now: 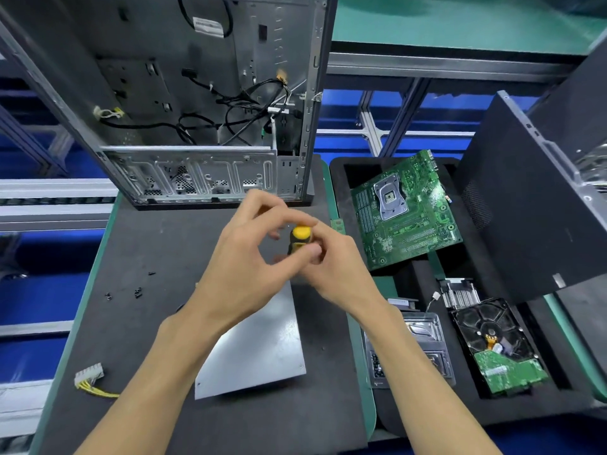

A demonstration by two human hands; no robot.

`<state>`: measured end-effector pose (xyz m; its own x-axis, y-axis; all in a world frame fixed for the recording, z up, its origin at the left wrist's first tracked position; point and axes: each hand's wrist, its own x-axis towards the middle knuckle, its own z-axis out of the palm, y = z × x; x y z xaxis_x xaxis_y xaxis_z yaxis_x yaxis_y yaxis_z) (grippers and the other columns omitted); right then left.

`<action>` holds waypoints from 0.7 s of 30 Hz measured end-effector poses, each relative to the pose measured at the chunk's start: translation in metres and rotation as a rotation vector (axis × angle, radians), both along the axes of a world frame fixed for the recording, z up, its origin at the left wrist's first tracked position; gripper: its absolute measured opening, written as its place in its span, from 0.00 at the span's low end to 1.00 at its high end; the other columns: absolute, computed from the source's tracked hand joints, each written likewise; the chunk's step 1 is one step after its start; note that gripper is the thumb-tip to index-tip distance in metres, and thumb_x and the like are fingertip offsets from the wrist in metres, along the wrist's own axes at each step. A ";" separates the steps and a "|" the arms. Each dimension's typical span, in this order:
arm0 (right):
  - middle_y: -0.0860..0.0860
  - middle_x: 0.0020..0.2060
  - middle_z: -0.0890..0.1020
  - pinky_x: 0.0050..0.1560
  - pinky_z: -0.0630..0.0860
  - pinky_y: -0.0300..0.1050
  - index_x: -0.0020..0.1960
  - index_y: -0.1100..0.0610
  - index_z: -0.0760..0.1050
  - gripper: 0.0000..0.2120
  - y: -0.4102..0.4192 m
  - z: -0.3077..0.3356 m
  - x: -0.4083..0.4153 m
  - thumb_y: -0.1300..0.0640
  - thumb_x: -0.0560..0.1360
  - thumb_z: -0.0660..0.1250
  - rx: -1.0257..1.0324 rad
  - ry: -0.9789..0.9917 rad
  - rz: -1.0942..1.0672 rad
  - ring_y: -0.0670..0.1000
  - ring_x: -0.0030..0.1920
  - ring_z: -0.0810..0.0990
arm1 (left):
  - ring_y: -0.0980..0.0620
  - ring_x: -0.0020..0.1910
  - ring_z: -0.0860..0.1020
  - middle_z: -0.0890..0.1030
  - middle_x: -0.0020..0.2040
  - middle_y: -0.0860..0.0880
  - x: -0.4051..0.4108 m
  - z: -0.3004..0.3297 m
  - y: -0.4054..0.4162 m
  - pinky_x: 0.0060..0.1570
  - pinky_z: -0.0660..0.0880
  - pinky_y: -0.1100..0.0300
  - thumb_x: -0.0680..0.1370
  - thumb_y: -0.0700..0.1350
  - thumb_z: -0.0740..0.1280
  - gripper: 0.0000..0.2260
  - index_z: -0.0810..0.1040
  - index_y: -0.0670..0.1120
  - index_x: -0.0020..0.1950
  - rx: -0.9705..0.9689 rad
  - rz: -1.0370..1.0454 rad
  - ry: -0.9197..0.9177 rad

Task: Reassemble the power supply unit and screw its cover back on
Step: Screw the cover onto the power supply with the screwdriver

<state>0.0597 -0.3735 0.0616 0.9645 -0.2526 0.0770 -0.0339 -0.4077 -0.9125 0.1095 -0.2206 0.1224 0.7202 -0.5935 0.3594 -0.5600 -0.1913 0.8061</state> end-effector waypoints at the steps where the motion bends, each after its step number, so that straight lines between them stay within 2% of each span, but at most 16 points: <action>1: 0.48 0.31 0.76 0.34 0.69 0.39 0.52 0.56 0.78 0.15 0.002 0.000 0.000 0.49 0.70 0.74 0.024 0.010 0.022 0.44 0.31 0.68 | 0.49 0.54 0.78 0.78 0.52 0.50 0.000 0.000 0.000 0.54 0.75 0.61 0.76 0.38 0.74 0.11 0.84 0.46 0.57 -0.013 0.001 -0.005; 3: 0.46 0.31 0.76 0.34 0.70 0.40 0.54 0.51 0.79 0.14 0.004 -0.001 -0.002 0.48 0.69 0.70 0.053 0.017 0.074 0.45 0.32 0.69 | 0.50 0.55 0.80 0.82 0.52 0.52 0.001 0.000 0.002 0.55 0.77 0.60 0.77 0.34 0.68 0.14 0.83 0.46 0.60 -0.023 -0.004 0.017; 5: 0.42 0.29 0.73 0.34 0.69 0.38 0.51 0.50 0.78 0.10 0.004 -0.002 -0.004 0.50 0.70 0.70 0.069 0.000 0.080 0.45 0.31 0.68 | 0.50 0.58 0.80 0.83 0.53 0.55 -0.001 0.001 0.003 0.55 0.78 0.58 0.76 0.35 0.63 0.18 0.81 0.49 0.62 -0.011 -0.012 0.082; 7: 0.44 0.27 0.72 0.33 0.67 0.38 0.43 0.49 0.73 0.09 0.003 -0.003 -0.005 0.52 0.70 0.73 0.041 -0.015 0.032 0.45 0.30 0.66 | 0.50 0.58 0.79 0.80 0.54 0.55 -0.004 0.002 0.003 0.55 0.77 0.57 0.76 0.38 0.66 0.16 0.80 0.50 0.62 -0.002 -0.016 0.056; 9: 0.46 0.27 0.72 0.32 0.65 0.41 0.39 0.47 0.66 0.17 0.003 -0.003 -0.006 0.53 0.72 0.76 -0.003 -0.031 -0.010 0.45 0.30 0.65 | 0.49 0.55 0.79 0.79 0.53 0.53 -0.005 0.001 0.002 0.55 0.76 0.56 0.75 0.39 0.74 0.13 0.81 0.49 0.59 -0.005 0.010 0.016; 10: 0.45 0.27 0.72 0.32 0.65 0.40 0.39 0.46 0.66 0.16 0.004 -0.002 -0.007 0.52 0.72 0.75 0.008 -0.039 -0.013 0.45 0.29 0.66 | 0.48 0.53 0.79 0.80 0.52 0.53 -0.005 0.000 0.002 0.55 0.77 0.56 0.75 0.39 0.75 0.13 0.81 0.48 0.58 -0.016 0.020 0.026; 12: 0.42 0.28 0.73 0.34 0.67 0.38 0.46 0.44 0.72 0.09 0.005 0.000 -0.008 0.50 0.72 0.72 0.030 -0.026 0.037 0.44 0.30 0.68 | 0.49 0.54 0.81 0.82 0.52 0.54 -0.005 -0.002 0.003 0.56 0.78 0.56 0.76 0.35 0.71 0.13 0.80 0.48 0.58 -0.041 0.021 0.075; 13: 0.41 0.29 0.74 0.35 0.68 0.38 0.49 0.42 0.74 0.09 0.004 -0.002 -0.009 0.52 0.72 0.72 0.028 -0.017 0.062 0.43 0.30 0.69 | 0.50 0.56 0.81 0.83 0.52 0.55 -0.005 -0.002 0.003 0.58 0.78 0.58 0.77 0.34 0.68 0.13 0.80 0.47 0.58 -0.045 0.020 0.101; 15: 0.40 0.30 0.75 0.35 0.69 0.38 0.50 0.42 0.77 0.09 0.006 -0.005 -0.010 0.53 0.73 0.71 -0.014 -0.004 0.061 0.43 0.30 0.70 | 0.51 0.58 0.81 0.83 0.52 0.55 -0.007 -0.002 0.004 0.58 0.77 0.61 0.76 0.36 0.64 0.13 0.79 0.47 0.58 -0.024 -0.005 0.118; 16: 0.40 0.30 0.76 0.35 0.70 0.38 0.49 0.45 0.78 0.07 0.006 -0.006 -0.010 0.52 0.73 0.71 -0.028 -0.006 0.037 0.43 0.31 0.70 | 0.51 0.58 0.80 0.82 0.53 0.55 -0.008 -0.002 0.003 0.58 0.76 0.62 0.76 0.36 0.65 0.12 0.79 0.47 0.57 -0.006 -0.021 0.087; 18: 0.43 0.34 0.79 0.38 0.77 0.45 0.53 0.50 0.79 0.11 0.008 -0.008 -0.008 0.50 0.72 0.74 -0.039 -0.014 -0.019 0.44 0.33 0.74 | 0.51 0.55 0.78 0.78 0.53 0.51 -0.012 -0.003 0.001 0.56 0.74 0.65 0.76 0.36 0.72 0.09 0.81 0.45 0.55 0.018 -0.017 -0.005; 20: 0.47 0.37 0.80 0.44 0.81 0.53 0.56 0.51 0.79 0.15 0.010 -0.008 -0.007 0.49 0.71 0.75 -0.016 -0.009 -0.025 0.49 0.37 0.79 | 0.51 0.52 0.77 0.77 0.50 0.49 -0.014 -0.005 0.001 0.54 0.73 0.66 0.75 0.35 0.75 0.10 0.83 0.45 0.53 0.006 0.032 -0.022; 21: 0.48 0.37 0.80 0.44 0.80 0.54 0.57 0.49 0.78 0.15 0.011 -0.008 -0.008 0.47 0.71 0.74 0.001 -0.005 -0.005 0.50 0.37 0.79 | 0.52 0.52 0.78 0.78 0.50 0.49 -0.014 -0.005 0.001 0.55 0.73 0.65 0.75 0.34 0.74 0.11 0.84 0.45 0.54 -0.006 0.050 -0.012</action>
